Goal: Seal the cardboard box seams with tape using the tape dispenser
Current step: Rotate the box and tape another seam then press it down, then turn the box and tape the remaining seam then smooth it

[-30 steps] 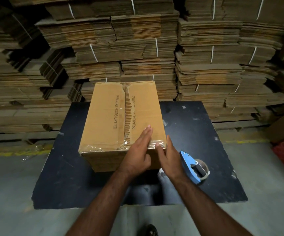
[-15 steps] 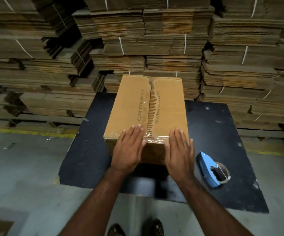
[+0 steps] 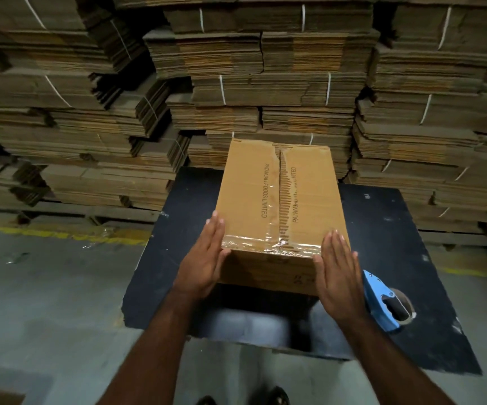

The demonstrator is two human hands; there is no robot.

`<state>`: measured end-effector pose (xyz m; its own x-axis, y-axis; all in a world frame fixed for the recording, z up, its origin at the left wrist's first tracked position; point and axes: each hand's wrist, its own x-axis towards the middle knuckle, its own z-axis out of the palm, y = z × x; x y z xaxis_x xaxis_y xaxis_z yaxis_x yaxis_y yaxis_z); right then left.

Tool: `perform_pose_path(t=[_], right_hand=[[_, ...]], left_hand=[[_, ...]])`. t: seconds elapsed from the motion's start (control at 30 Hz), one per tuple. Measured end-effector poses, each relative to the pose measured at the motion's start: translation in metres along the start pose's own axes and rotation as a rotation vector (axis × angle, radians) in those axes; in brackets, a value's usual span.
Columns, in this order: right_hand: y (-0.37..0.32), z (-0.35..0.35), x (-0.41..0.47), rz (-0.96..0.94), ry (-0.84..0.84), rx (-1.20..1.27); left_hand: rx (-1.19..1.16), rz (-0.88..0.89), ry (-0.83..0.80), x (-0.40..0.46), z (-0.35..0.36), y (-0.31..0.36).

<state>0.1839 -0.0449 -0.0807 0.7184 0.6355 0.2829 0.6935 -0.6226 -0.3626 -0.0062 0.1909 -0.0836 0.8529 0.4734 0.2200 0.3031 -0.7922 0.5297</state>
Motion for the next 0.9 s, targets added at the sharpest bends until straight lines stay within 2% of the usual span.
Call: perform_pose_path(t=[0.07,0.17,0.23,0.33,0.43,0.63,0.83,0.9], right_hand=[[-0.003,-0.006,0.003,0.089,0.027,0.169],[-0.004,-0.021,0.017,0.309,0.045,0.398],[-0.003,-0.035,0.033,0.445,-0.038,0.435],[-0.002,-0.045,0.049,0.53,-0.163,0.45],[-0.005,-0.047,0.04,0.508,-0.192,0.4],[-0.005,-0.052,0.007,0.568,-0.143,0.301],[-0.014,-0.068,0.058,0.518,-0.179,0.209],[-0.013,-0.071,0.082,0.541,-0.251,0.201]], left_hand=[[-0.189,-0.071,-0.013,-0.004,-0.006,0.002],[-0.367,-0.217,0.063,0.006,-0.018,0.018],[-0.462,-0.4,0.094,0.024,-0.027,0.026],[-0.57,-0.587,0.014,0.045,-0.036,0.027],[-0.505,-0.597,-0.099,0.038,-0.043,0.025],[-0.485,-0.628,-0.077,0.013,-0.056,0.003],[-0.452,-0.677,-0.066,0.054,-0.05,0.014],[-0.426,-0.694,-0.077,0.07,-0.047,0.021]])
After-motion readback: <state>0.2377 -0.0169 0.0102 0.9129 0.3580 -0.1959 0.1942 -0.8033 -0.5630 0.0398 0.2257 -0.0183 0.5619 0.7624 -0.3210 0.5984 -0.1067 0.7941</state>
